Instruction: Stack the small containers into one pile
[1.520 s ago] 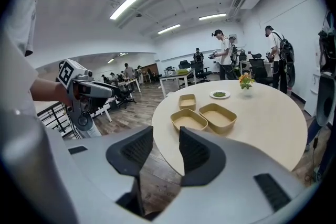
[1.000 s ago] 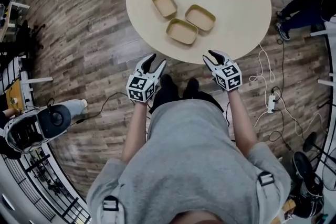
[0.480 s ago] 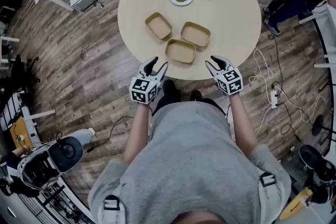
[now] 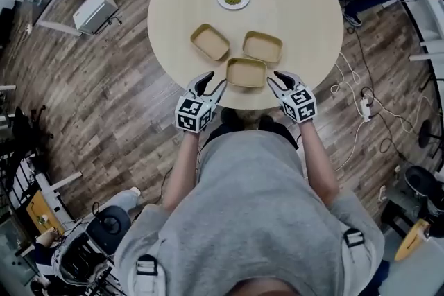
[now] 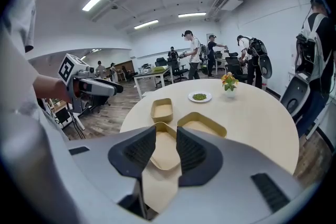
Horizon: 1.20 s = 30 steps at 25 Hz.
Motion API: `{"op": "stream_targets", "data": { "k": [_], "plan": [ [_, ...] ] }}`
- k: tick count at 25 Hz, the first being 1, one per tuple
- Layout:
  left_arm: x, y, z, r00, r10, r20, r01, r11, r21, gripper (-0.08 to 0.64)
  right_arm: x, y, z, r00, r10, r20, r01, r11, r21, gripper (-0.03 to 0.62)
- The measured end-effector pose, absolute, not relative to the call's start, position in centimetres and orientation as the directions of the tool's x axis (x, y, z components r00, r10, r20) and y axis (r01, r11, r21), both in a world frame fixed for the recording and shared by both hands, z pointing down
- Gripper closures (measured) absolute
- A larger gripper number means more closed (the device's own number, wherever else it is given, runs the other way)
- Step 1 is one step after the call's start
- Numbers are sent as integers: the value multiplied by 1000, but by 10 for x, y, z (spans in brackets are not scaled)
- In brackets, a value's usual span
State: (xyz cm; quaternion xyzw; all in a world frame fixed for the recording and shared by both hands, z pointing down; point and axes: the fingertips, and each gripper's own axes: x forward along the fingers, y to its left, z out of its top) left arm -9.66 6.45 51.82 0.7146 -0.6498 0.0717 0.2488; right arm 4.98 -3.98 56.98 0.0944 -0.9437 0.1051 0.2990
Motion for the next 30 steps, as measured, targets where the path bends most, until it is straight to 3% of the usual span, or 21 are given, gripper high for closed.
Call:
{"op": "stream_targets", "data": {
  "k": [8, 30],
  "plan": [
    [-123, 74, 541, 238, -859, 453, -952, -113, 285, 357, 36, -27, 591, -771, -187, 609, -340, 929, -144, 471],
    [-102, 68, 608, 289, -781, 553, -926, -81, 369, 362, 36, -51, 642, -719, -120, 685, -327, 928, -180, 471]
  ]
}}
